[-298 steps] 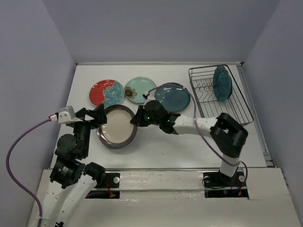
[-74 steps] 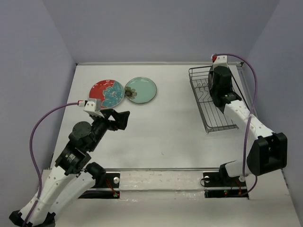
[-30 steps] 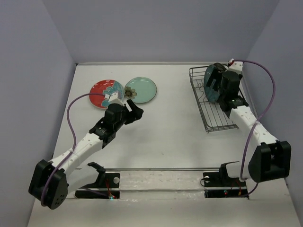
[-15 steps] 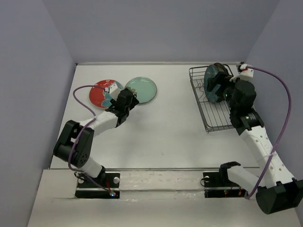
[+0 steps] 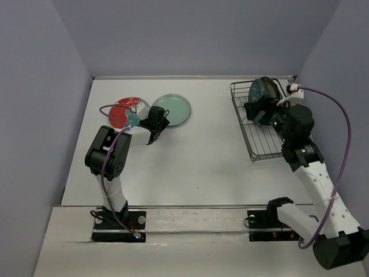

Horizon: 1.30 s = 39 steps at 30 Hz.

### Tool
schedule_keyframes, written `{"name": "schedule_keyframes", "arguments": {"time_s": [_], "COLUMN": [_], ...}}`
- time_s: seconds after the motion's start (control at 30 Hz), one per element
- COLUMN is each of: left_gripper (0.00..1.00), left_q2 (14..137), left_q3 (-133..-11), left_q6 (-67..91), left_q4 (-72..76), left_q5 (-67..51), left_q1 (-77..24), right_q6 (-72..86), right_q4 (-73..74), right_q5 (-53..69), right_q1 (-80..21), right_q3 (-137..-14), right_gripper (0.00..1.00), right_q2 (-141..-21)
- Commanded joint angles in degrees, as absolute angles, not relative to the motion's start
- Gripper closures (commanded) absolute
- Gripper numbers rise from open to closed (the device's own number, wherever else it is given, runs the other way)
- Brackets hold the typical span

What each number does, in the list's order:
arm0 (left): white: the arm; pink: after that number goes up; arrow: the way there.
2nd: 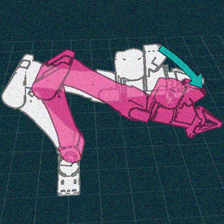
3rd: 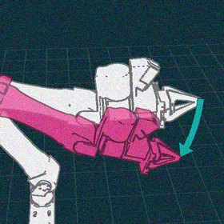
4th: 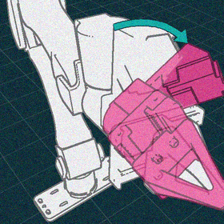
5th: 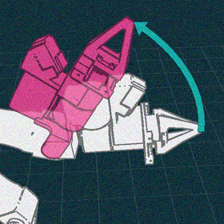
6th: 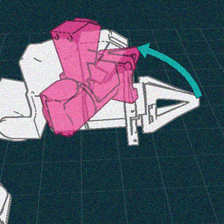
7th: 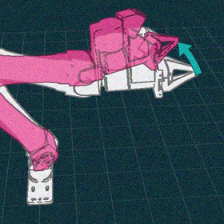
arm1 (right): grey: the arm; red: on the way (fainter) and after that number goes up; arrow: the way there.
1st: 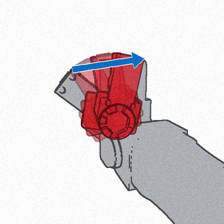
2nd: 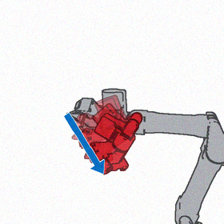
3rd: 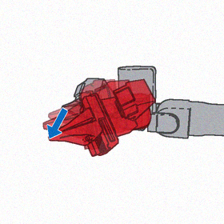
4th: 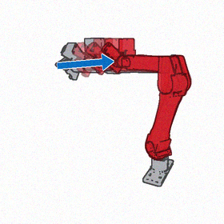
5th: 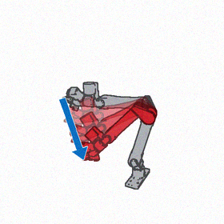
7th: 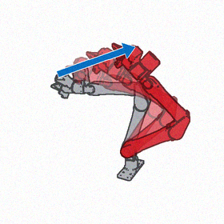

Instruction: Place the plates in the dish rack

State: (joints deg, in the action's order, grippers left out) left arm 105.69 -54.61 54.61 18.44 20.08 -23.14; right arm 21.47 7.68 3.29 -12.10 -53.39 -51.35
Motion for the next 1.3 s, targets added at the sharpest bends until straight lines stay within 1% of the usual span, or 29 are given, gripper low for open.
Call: {"name": "schedule_keyframes", "arguments": {"time_s": [0.0,0.07,0.2,0.3,0.33,0.43,0.53,0.63,0.67,0.7,0.77,0.83,1.07,1.2,1.27], "left_gripper": [0.46,0.49,0.53,0.63,0.75,0.95,0.95,0.94,0.95,0.94,0.94,0.94,0.94,0.94,0.94], "left_q2": [107.48,109.07,111.27,112.23,112.41,112.50,109.43,101.29,99.42,97.49,92.32,88.79,71.22,65.58,62.08], "left_q3": [-57.74,-57.92,-58.88,-58.45,-58.27,-58.01,-55.03,-50.29,-47.49,-47.46,-42.21,-39.65,-30.15,-27.61,-25.33], "left_q6": [57.39,58.36,59.59,60.47,60.47,60.12,58.98,56.00,55.29,54.15,52.74,52.65,53.52,53.17,54.05], "left_q4": [24.25,24.87,25.75,27.24,28.03,29.26,32.07,36.98,38.22,39.80,42.71,44.55,46.14,44.56,43.95], "left_q5": [19.34,19.16,18.99,19.07,19.33,19.34,19.68,20.30,20.04,19.34,17.14,15.91,12.58,3.64,1.94], "left_q1": [-22.67,-22.59,-22.59,-22.59,-22.50,-22.33,-22.41,-22.41,-22.41,-22.41,-22.41,-22.33,-22.41,-22.50,-22.50], "right_q6": [22.76,22.85,23.55,24.43,24.52,24.43,24.43,24.78,25.05,25.48,27.76,29.43,30.15,30.23,30.41], "right_q4": [5.28,5.36,5.19,4.83,4.83,5.18,5.71,5.45,5.19,4.84,3.43,0.62,-1.76,-2.55,-2.72], "right_q5": [7.91,8.00,9.58,10.90,11.42,11.60,12.13,13.79,15.28,17.82,24.22,26.45,24.26,23.91,23.12], "right_q1": [-13.18,-13.18,-13.71,-14.24,-14.76,-15.29,-15.91,-18.00,-18.02,-18.02,-18.97,-20.82,-23.47,-24.70,-24.70], "right_q3": [-53.17,-53.61,-54.67,-54.84,-55.02,-55.28,-55.28,-55.55,-55.89,-55.90,-57.21,-57.04,-58.01,-58.45,-58.19], "right_gripper": [0.10,0.10,0.10,0.10,0.11,0.11,0.11,0.11,0.11,0.11,0.10,0.09,0.08,0.07,0.05], "right_q2": [-50.62,-50.80,-50.36,-49.75,-49.75,-49.48,-50.18,-52.03,-53.95,-53.96,-58.52,-62.38,-72.75,-77.15,-78.65]}}
